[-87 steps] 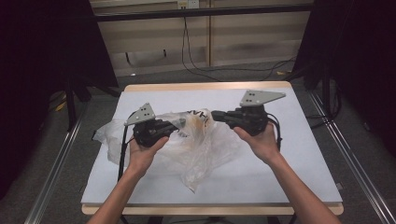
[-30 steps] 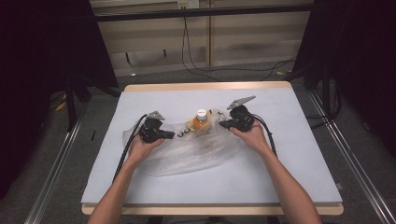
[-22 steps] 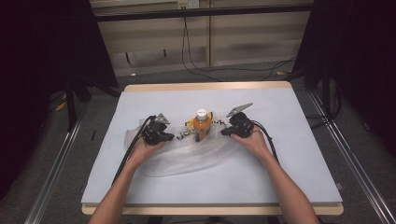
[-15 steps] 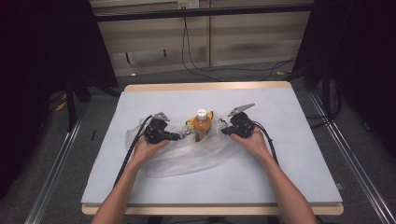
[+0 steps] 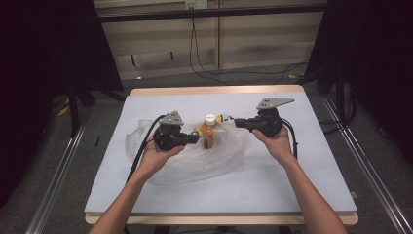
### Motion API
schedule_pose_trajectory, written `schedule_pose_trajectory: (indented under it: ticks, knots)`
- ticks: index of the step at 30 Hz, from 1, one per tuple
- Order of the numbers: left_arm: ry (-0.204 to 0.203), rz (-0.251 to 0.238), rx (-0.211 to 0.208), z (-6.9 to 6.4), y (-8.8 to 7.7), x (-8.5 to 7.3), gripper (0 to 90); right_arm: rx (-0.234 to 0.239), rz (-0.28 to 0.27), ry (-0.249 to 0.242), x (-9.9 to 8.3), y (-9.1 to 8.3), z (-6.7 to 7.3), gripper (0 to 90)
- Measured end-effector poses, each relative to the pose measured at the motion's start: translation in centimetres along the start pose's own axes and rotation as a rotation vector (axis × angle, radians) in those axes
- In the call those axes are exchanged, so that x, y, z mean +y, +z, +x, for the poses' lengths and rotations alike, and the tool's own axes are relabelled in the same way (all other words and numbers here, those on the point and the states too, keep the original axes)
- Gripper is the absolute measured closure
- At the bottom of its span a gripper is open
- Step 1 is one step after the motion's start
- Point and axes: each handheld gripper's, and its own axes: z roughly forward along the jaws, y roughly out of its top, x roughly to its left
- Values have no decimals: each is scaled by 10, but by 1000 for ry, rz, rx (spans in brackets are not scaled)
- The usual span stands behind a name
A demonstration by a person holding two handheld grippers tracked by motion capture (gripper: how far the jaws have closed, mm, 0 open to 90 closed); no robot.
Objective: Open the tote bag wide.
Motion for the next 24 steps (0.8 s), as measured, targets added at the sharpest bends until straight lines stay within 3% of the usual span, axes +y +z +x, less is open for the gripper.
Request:
schedule_pose_trajectory:
  ticks: [3, 6, 8, 14, 16, 19, 24]
  knots:
    - [52, 112, 56, -10, 7, -3, 900, 23, -10, -39, 10, -7, 16, 900]
    - [41, 151, 101, -10, 22, -11, 900, 71, -19, -64, 20, -6, 32, 900]
    - [24, 172, 57, -9, 36, -17, 900, 88, -5, -89, 24, -1, 42, 900]
    - [61, 216, -19, -30, 63, -27, 900, 154, 72, -124, 22, 29, 61, 900]
    - [81, 232, -23, -36, 66, -27, 900, 160, 115, -134, 14, 36, 62, 900]
    - [90, 230, -48, -39, 65, -27, 900, 150, 175, -109, -3, 47, 57, 900]
    - [87, 226, -61, -38, 65, -33, 900, 91, 306, -75, -35, 68, 33, 900]
